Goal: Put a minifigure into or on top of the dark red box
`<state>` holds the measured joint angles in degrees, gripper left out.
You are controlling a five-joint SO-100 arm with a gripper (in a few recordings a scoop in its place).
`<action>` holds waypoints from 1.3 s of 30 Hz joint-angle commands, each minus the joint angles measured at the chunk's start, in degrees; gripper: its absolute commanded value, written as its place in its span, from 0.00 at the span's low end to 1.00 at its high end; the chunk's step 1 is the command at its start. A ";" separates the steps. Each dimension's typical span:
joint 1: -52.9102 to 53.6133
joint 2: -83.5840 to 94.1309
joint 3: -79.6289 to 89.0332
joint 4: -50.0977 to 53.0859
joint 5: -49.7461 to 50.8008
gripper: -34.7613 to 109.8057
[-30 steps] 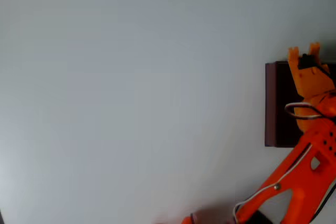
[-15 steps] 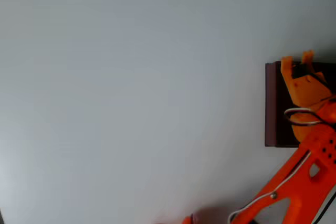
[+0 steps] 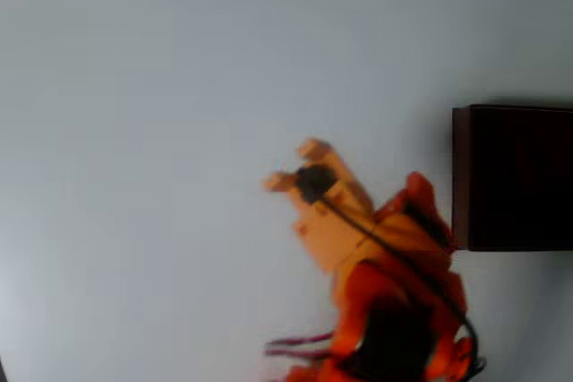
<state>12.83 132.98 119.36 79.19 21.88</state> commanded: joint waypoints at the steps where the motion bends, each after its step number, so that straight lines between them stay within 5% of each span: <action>1: -8.35 13.45 9.05 -2.37 2.46 0.39; 16: -29.44 59.15 37.88 -3.16 -4.66 0.24; 23: -32.26 58.97 40.96 -3.25 -11.95 0.24; 27: -33.05 58.97 44.56 -0.35 -8.00 0.24; 30: -34.19 59.15 45.88 0.18 -19.07 0.24; 39: -38.58 59.24 53.09 -2.11 -13.71 0.24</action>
<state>-23.55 191.95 170.95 77.52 6.15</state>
